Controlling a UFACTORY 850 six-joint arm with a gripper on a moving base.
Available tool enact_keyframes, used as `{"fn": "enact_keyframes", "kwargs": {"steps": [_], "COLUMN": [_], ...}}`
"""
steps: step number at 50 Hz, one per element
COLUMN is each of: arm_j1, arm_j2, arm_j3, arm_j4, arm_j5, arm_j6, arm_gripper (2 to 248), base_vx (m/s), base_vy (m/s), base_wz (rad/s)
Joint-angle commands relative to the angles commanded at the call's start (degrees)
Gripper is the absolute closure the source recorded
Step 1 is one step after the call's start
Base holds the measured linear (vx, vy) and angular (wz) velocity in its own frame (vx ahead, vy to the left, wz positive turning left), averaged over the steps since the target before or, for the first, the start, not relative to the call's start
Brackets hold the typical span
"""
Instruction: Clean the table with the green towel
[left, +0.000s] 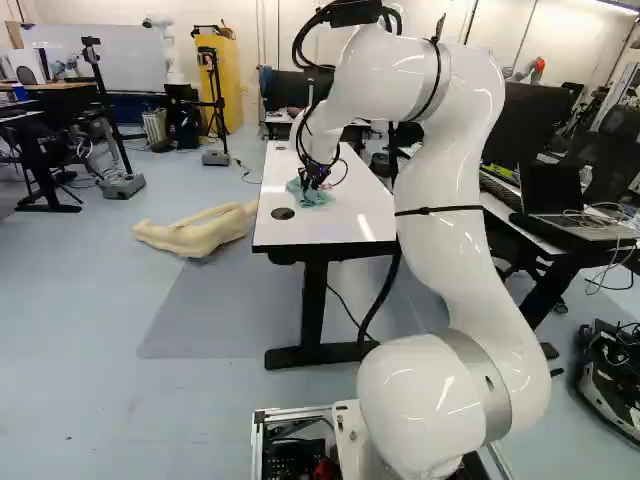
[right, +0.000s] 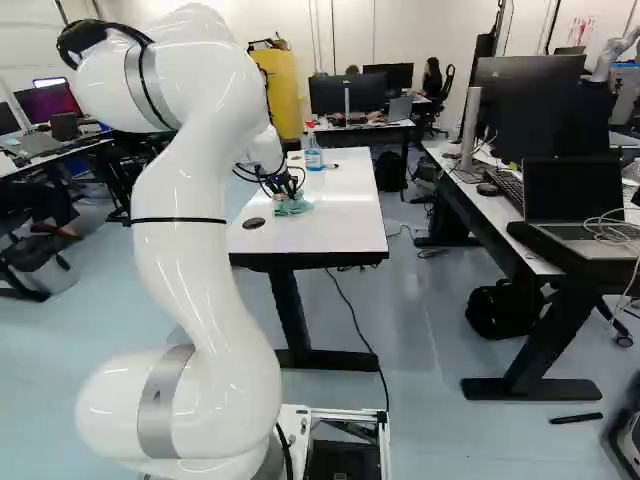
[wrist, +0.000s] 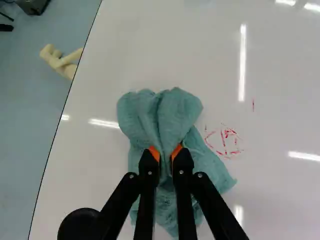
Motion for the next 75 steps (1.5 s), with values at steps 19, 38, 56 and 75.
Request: {"fn": "enact_keyframes", "kwargs": {"steps": [19, 38, 56, 75], "arm_j1": [-2.85, -5.79, -8.57, -11.08], "arm_j2": [0.64, 0.78, 0.31, -2.24], "arm_j3": [0.90, 1.10, 0.45, -3.12], "arm_j4": [0.00, 0.00, 0.00, 0.00], "arm_j5": [0.00, 0.00, 0.00, 0.00], "arm_j6": [0.00, 0.00, 0.00, 0.00], "arm_gripper": [206, 206, 206, 206], "base_vx": [0.000, 0.000, 0.000, 0.000], "base_vy": [0.000, 0.000, 0.000, 0.000], "base_wz": [0.000, 0.000, 0.000, 0.000]}}
